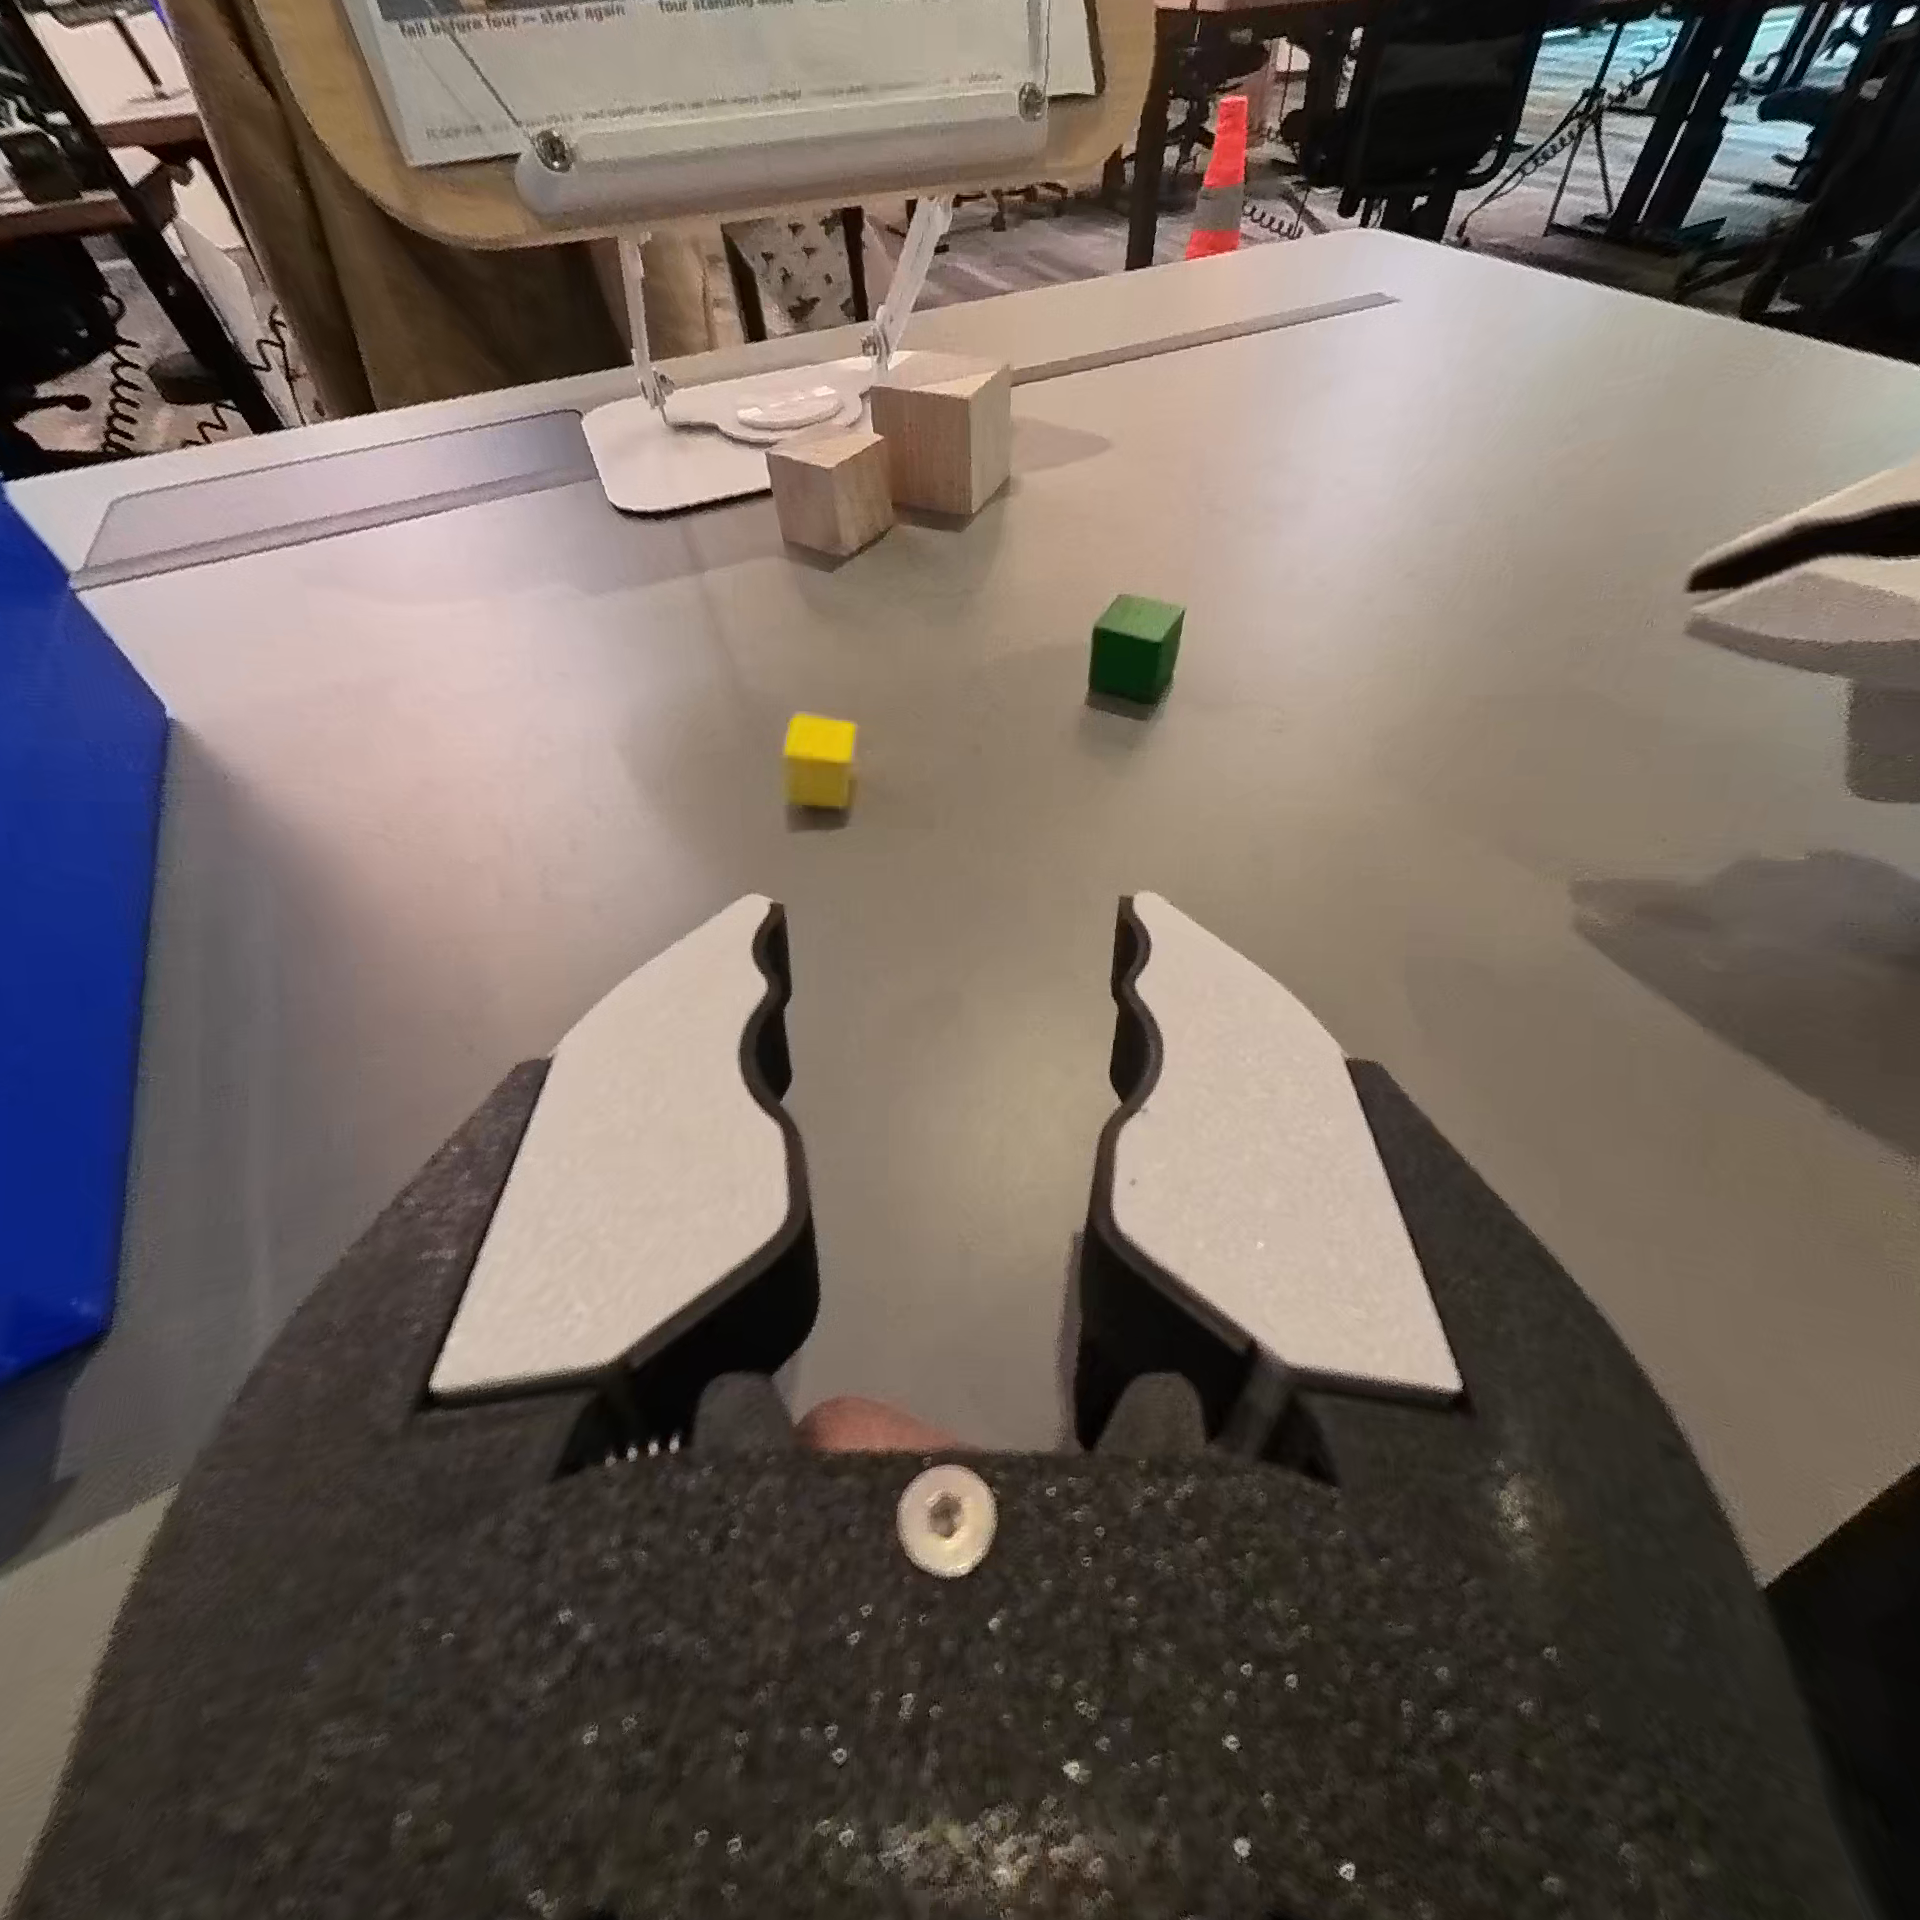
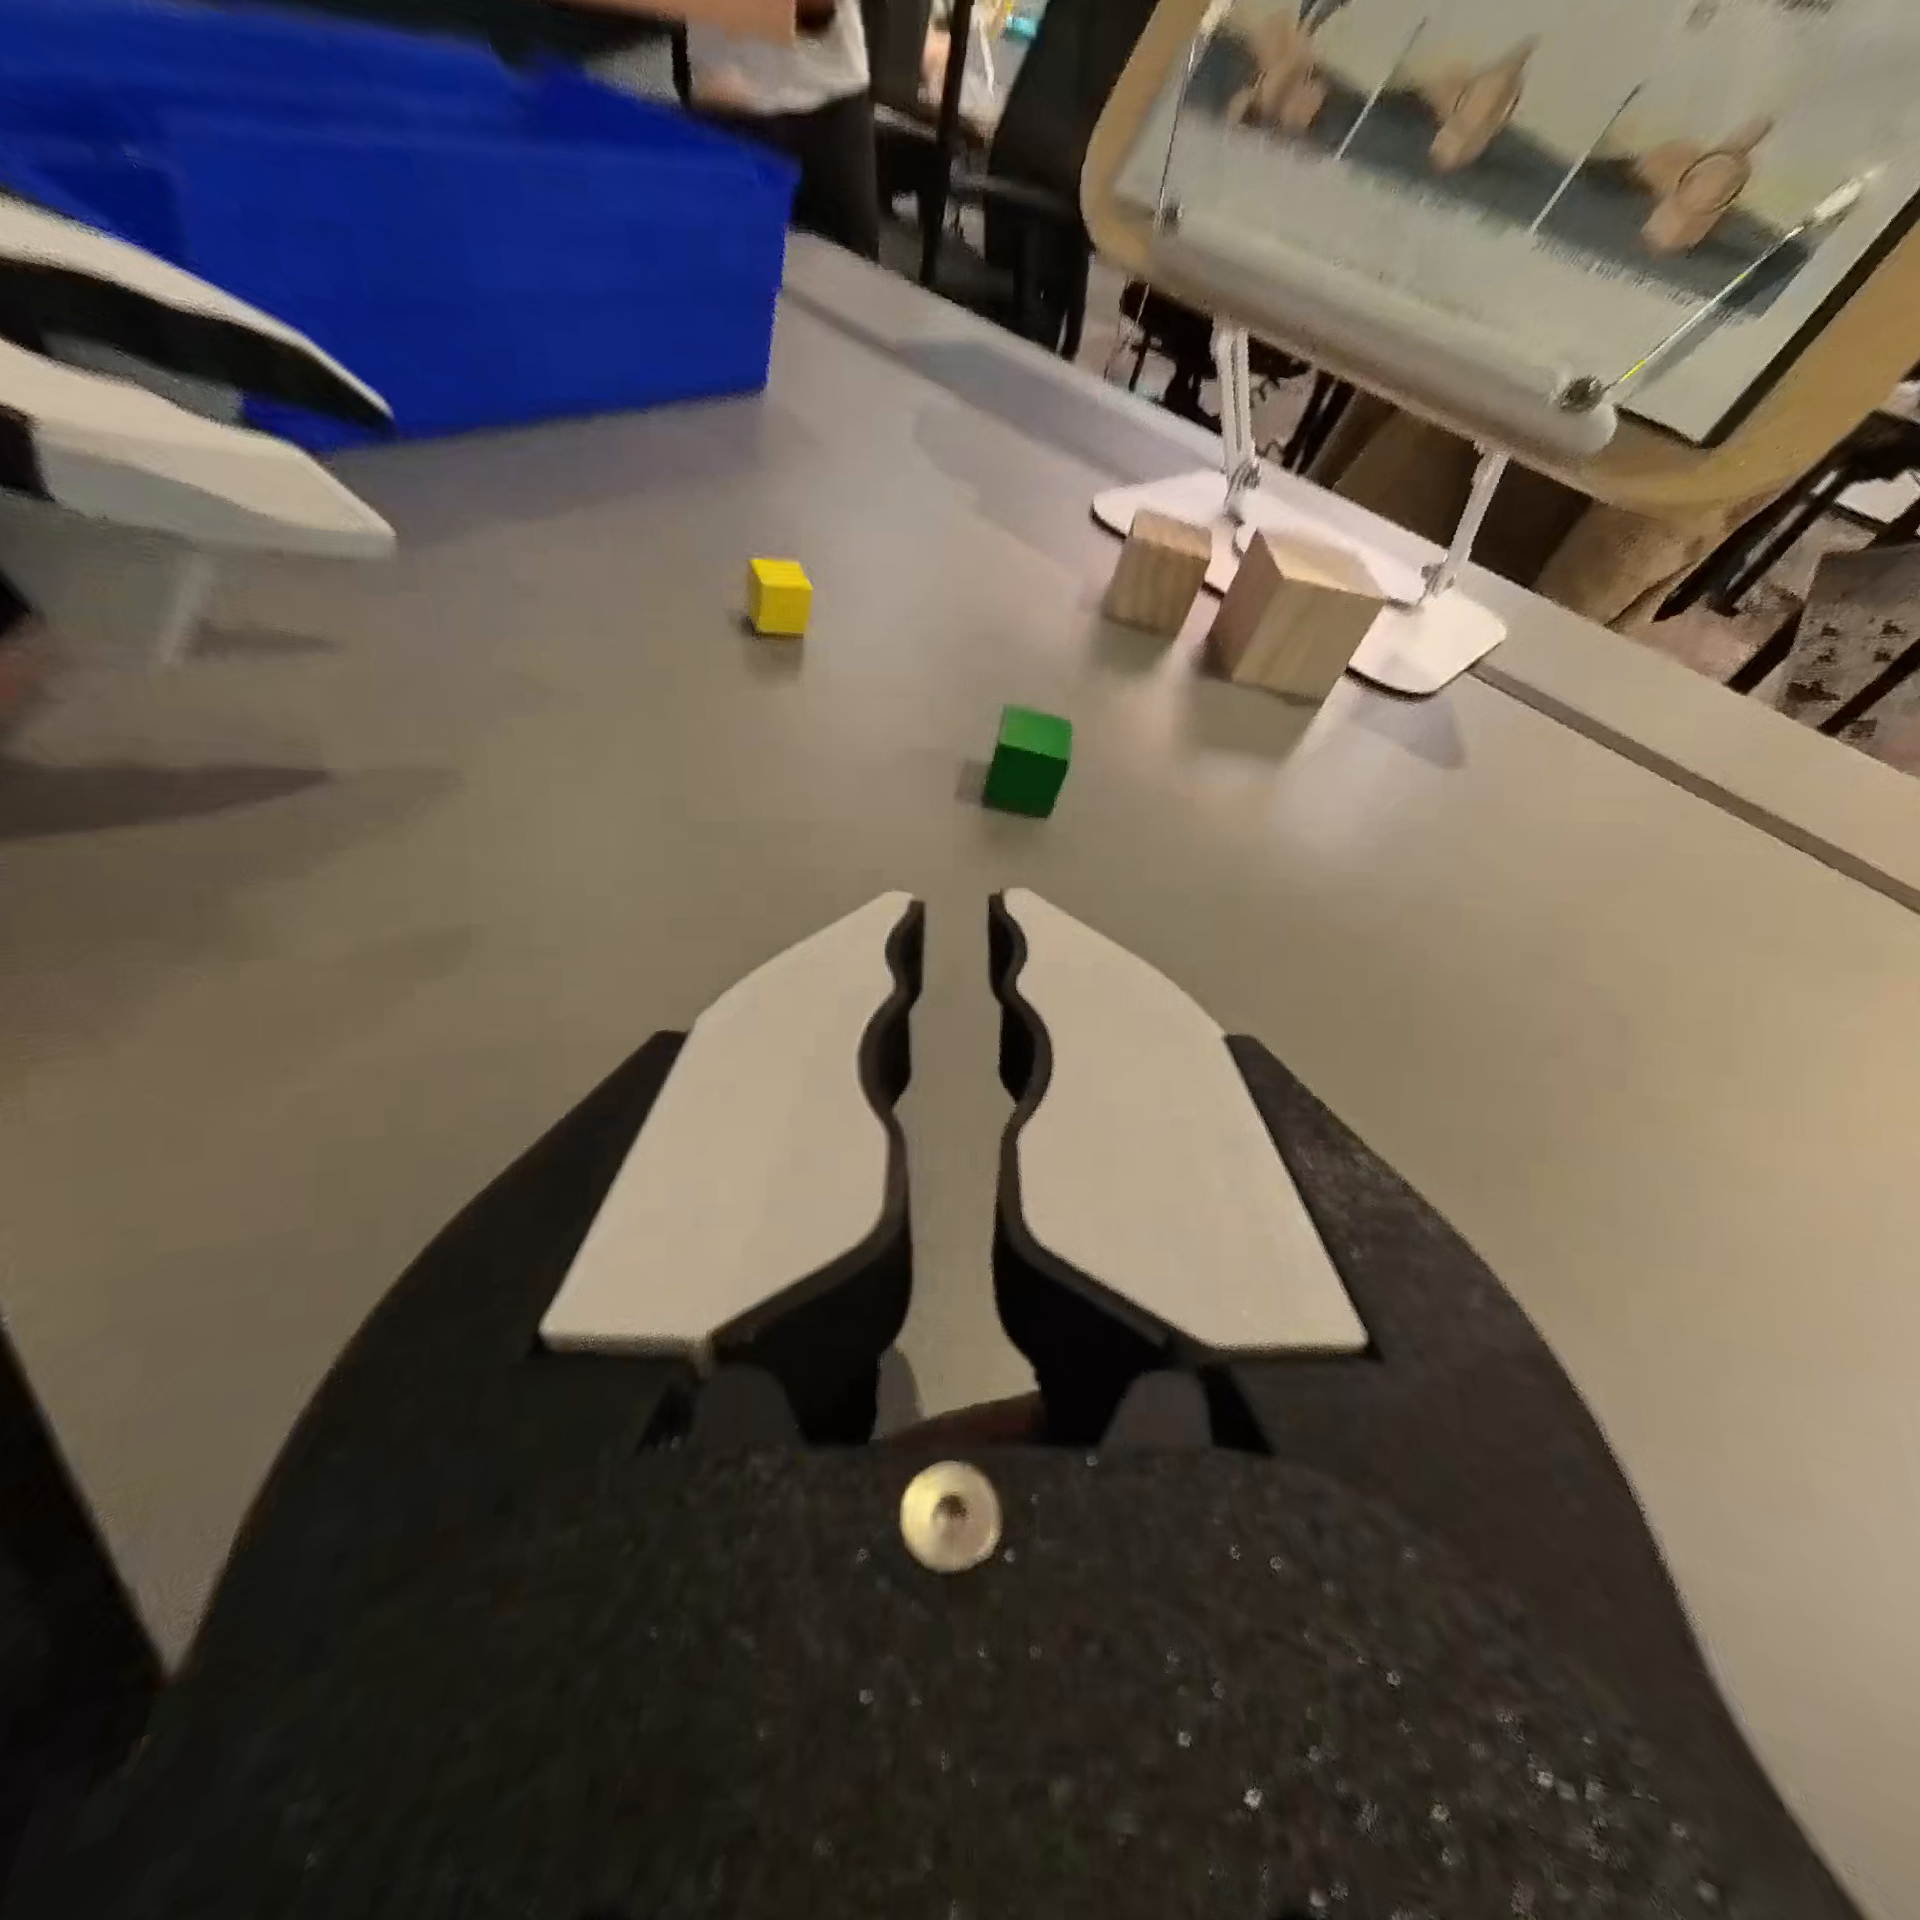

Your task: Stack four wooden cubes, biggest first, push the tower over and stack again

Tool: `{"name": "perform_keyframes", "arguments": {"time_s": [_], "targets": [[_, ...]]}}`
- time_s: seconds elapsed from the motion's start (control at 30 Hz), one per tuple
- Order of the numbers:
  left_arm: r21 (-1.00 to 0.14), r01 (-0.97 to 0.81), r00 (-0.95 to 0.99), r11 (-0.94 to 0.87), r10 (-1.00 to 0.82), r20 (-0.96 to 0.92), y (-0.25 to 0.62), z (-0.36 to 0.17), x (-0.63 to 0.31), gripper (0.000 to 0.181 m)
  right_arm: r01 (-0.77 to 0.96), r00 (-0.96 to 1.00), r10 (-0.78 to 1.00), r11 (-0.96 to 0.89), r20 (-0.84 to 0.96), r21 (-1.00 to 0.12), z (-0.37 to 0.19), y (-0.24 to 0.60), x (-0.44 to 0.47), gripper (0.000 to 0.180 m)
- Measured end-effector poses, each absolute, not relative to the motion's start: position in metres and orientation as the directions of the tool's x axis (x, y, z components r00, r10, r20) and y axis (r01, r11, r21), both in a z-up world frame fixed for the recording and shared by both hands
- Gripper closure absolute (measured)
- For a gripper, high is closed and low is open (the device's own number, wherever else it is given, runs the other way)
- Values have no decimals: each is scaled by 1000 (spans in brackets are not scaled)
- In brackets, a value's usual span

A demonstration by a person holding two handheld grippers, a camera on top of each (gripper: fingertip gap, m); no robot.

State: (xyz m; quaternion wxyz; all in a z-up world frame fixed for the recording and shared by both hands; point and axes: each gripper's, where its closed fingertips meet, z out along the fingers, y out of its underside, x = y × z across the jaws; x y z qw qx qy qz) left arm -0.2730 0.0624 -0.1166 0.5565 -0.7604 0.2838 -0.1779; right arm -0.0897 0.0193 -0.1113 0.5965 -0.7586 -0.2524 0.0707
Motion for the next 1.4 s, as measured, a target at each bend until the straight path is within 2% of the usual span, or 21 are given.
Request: {"name": "perform_keyframes", "arguments": {"time_s": [0.13,0.37,1.13,1.23,1.4], "targets": [[-954,-236,782,-183,-618,-75,64,-110,-269,122,186,899,429,-186,90,-965,-107,19,-84,145],[-969,-195,812,-152,-579,-73,67,-98,-272,122,154,948,304,-187,92,-970,-105,20,-63,135],[-953,-244,779,-179,-621,-82,60,-111,-258,123,184,944,309,-205,115,-961,-104,21,-62,133],[-952,-249,774,-179,-627,-85,58,-111,-256,123,225,936,309,-166,166,-960,-76,47,-56,135],[-948,-261,765,-179,-638,-90,58,-113,-252,123,298,913,369,-305,176,-905,-58,166,-56,128]]}}
